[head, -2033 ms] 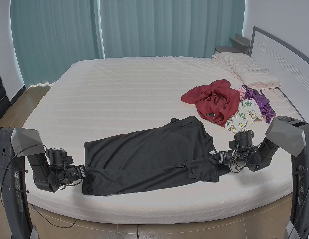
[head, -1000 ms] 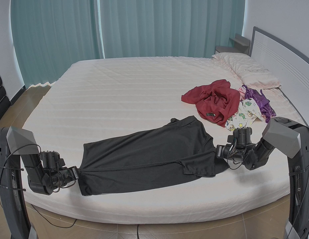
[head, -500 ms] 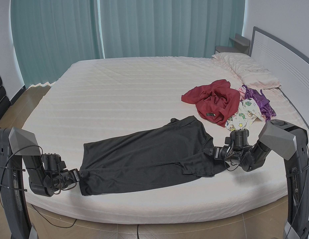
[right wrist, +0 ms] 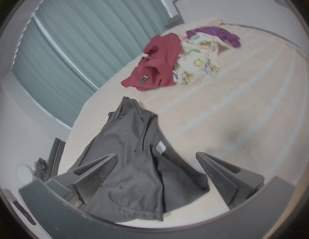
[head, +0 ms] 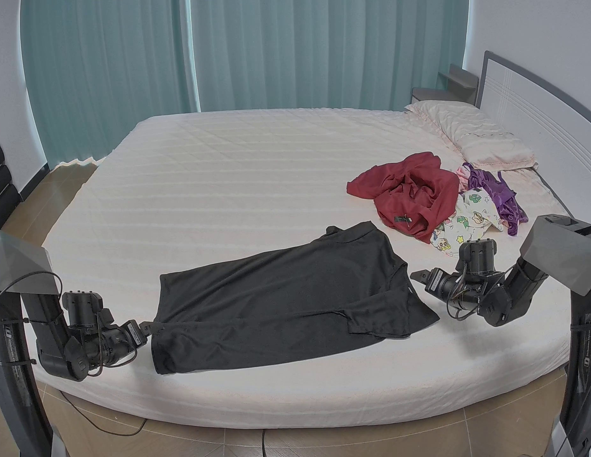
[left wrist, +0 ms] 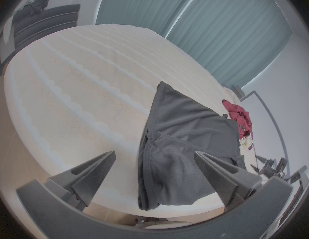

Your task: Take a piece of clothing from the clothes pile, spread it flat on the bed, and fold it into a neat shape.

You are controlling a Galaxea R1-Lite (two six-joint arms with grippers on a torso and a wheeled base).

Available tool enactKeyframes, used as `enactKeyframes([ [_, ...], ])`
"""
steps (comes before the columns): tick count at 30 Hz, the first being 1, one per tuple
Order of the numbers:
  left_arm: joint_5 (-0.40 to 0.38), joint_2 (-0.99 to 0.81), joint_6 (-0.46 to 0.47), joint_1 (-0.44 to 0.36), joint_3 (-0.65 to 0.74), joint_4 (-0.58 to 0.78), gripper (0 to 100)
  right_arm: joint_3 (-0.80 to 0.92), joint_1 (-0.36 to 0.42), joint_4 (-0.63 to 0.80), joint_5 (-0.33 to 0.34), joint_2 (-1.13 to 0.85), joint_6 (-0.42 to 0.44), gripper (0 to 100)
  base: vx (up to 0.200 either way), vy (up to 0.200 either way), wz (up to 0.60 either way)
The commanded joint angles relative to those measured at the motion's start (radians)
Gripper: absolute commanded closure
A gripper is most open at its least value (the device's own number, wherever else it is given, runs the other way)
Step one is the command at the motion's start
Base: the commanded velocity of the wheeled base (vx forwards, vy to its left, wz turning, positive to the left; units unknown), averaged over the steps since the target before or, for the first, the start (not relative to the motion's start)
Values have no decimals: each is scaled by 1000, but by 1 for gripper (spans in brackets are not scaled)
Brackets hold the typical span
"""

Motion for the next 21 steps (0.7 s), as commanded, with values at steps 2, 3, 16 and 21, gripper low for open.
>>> enactKeyframes([
  [2, -5, -76, -60, 1, 53, -10, 0, 136, 42, -4, -16, -91, 133, 0, 0, 0, 0],
  [3, -5, -78, -65, -1, 56, -10, 0, 139, 44, -4, -15, -90, 159, 0, 200, 0, 0],
  [16, -6, -53, -86, -4, 53, -10, 0, 191, 41, -62, 16, -64, 208, 0, 200, 0, 0],
  [21, -6, -47, -88, -4, 59, -10, 0, 208, 44, -76, 18, -61, 208, 0, 200, 0, 0],
])
